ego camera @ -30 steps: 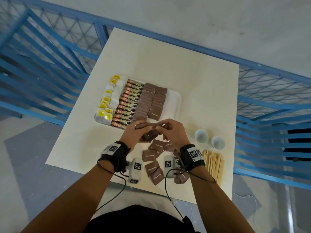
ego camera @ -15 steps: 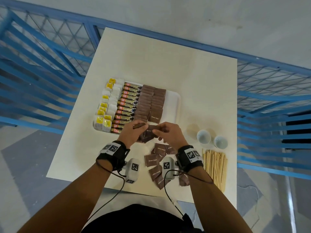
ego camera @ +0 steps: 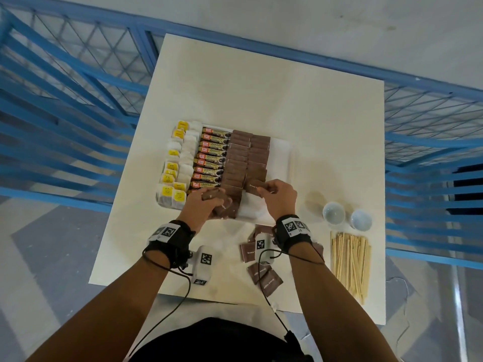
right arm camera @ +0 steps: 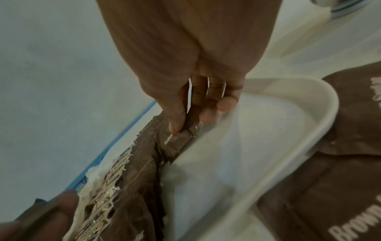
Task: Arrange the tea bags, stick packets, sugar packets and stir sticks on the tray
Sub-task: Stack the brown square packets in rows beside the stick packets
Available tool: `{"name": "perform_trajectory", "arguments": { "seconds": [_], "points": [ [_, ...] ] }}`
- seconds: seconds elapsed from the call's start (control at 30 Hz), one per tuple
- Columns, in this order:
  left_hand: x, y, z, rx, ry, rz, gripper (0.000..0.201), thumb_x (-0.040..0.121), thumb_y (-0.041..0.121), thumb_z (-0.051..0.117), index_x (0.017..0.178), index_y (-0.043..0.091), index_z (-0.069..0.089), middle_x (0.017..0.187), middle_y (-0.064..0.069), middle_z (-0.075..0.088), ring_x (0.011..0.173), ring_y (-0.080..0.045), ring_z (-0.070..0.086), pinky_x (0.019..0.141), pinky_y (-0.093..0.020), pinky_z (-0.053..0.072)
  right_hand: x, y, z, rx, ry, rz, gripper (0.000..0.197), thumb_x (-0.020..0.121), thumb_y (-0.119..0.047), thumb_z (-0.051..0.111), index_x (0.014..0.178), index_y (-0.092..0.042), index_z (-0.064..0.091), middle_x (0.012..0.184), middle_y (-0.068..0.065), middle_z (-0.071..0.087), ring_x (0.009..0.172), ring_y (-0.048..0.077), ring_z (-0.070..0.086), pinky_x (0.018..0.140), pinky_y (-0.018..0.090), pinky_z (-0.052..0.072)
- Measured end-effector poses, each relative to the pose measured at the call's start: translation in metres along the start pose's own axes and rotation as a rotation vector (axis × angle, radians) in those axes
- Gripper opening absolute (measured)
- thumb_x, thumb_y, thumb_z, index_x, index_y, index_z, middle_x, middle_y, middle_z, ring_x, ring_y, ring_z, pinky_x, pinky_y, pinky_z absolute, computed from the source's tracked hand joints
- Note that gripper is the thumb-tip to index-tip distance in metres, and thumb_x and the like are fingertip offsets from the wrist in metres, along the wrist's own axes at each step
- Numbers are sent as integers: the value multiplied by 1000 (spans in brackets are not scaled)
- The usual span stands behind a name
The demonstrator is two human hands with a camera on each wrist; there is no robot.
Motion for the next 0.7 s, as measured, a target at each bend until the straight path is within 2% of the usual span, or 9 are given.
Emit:
{"name": "perform_trajectory", "arguments": {
  "seconds": [0.03, 0.13, 0.2, 0.27, 0.33, 0.43, 0.5, 0.57, 0.7],
  "points": [
    [1, 0, -2, -5, 1, 0, 30, 90, -12, 60, 115, 1, 68, 105, -23, 73, 98, -42, 70, 79, -53, 62, 0, 0, 2, 0, 8, -2, 11, 83, -28, 79, 88, -21, 73, 78, -9, 69, 71, 4, 60, 60, 5, 36],
    [5, 0, -8, 3, 1, 7, 33, 88, -11, 62, 119, 1, 68, 117, -28, 69, 106, -47, 68, 87, -59, 58, 0, -1, 7, 12, 25, 4, 12, 82, -24, 80, 90, -19, 73, 78, -9, 69, 71, 4, 60, 61, 5, 38],
    [7, 0, -11, 10, 2, 8, 33, 88, -10, 62, 117, 4, 70, 118, -28, 69, 108, -47, 67, 88, -59, 58, 1, -2, 9, 22, 29, -4, 13, 81, -22, 81, 89, -18, 72, 77, -9, 68, 70, 1, 59, 60, 4, 40],
    [8, 1, -12, 11, -1, 10, 33, 89, -10, 62, 116, 5, 70, 118, -27, 69, 107, -45, 68, 89, -59, 58, 2, -3, 11, 32, 33, -9, 15, 80, -21, 82, 90, -17, 71, 77, -8, 68, 70, 2, 60, 62, 7, 43],
    [8, 1, -12, 1, -7, 14, 32, 89, -11, 62, 116, 5, 70, 115, -27, 69, 104, -43, 68, 85, -56, 60, 3, -2, 12, 37, 44, -10, 18, 79, -22, 83, 90, -16, 70, 77, -7, 68, 70, 7, 61, 64, 12, 47],
    [7, 1, -12, -26, -14, 12, 31, 89, -13, 61, 114, 3, 69, 112, -24, 69, 99, -42, 68, 69, -45, 62, 4, -1, 12, 44, 66, -12, 21, 77, -24, 85, 90, -17, 70, 77, -7, 68, 72, 9, 62, 68, 19, 51],
    [7, -2, -11, -29, -20, 11, 31, 89, -13, 61, 116, 1, 67, 115, -26, 68, 100, -43, 68, 67, -44, 62, 4, 0, 12, 44, 71, -12, 23, 77, -26, 85, 91, -18, 69, 77, -6, 68, 73, 9, 63, 71, 22, 54],
    [7, -4, -11, -29, -25, 11, 32, 89, -13, 62, 119, -1, 66, 119, -28, 67, 104, -47, 68, 72, -48, 62, 4, 2, 12, 53, 75, -10, 25, 77, -28, 85, 92, -18, 67, 77, -6, 69, 74, 10, 65, 74, 24, 54],
    [8, -8, -8, -25, -10, 20, 30, 90, -11, 64, 119, 0, 67, 119, -25, 68, 110, -46, 67, 88, -59, 58, 3, 5, 11, 60, 74, -8, 30, 76, -33, 85, 95, -22, 64, 76, -9, 70, 76, 10, 67, 81, 30, 56]
  ]
}}
Point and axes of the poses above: each hand's wrist, its own x-axis towards the middle knuckle, its own z-axis out of the palm, y = z × x, the point moved 1 cm from there along x, towards the middle knuckle
